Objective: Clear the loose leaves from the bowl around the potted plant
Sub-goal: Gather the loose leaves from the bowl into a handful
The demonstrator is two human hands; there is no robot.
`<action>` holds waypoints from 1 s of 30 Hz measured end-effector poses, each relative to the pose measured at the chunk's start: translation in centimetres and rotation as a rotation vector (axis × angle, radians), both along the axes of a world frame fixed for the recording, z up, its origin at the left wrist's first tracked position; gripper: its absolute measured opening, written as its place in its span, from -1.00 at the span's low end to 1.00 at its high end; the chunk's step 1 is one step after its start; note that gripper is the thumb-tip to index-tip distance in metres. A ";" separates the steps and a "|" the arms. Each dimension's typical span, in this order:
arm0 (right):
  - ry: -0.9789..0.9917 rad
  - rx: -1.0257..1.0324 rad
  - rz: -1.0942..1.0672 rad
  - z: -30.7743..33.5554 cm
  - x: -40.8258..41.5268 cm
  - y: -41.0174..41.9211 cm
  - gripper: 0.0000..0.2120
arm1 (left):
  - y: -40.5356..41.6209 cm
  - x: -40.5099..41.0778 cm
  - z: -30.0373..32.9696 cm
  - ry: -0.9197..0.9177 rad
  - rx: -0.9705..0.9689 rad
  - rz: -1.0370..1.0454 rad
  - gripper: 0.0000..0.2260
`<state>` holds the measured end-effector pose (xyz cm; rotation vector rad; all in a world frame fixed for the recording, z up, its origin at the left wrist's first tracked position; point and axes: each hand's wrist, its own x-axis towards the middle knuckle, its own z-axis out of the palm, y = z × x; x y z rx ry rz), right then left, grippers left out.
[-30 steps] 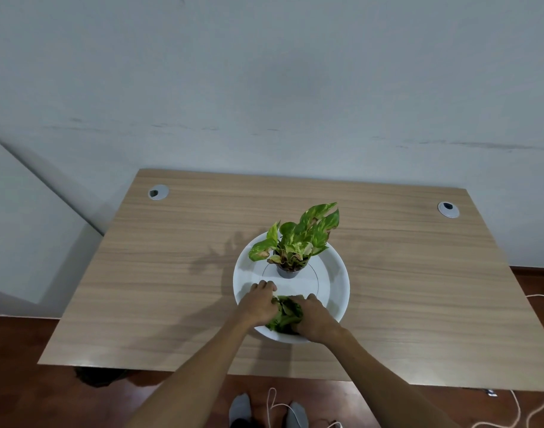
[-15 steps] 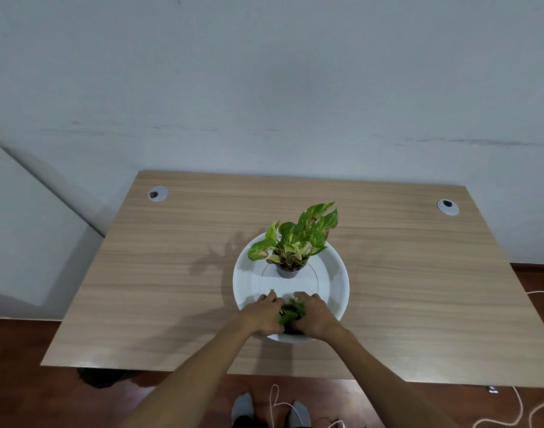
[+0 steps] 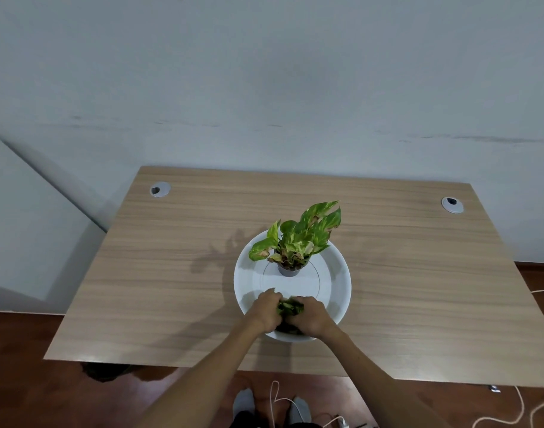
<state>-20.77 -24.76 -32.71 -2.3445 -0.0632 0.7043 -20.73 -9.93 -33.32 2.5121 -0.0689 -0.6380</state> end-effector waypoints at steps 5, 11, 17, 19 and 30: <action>0.068 0.063 -0.095 -0.5 0.1 -0.6 -0.90 | 0.5 0.2 0.6 0.348 -0.240 0.016 -0.71; 0.155 0.142 -0.190 -1.6 0.2 -0.3 -0.85 | 2.0 0.2 -0.5 0.458 -0.405 0.226 -0.92; 0.211 0.260 -0.282 -2.2 0.4 -0.3 -0.85 | 2.3 -0.2 -2.6 0.339 -0.457 0.352 -0.83; 0.229 0.295 -0.301 -2.1 0.4 -0.4 -0.84 | 2.4 -0.4 -2.9 0.325 -0.480 0.398 -0.83; 0.319 0.487 -0.432 -1.9 0.9 -0.5 -0.85 | 2.4 0.2 -2.3 0.254 -0.533 0.448 -0.80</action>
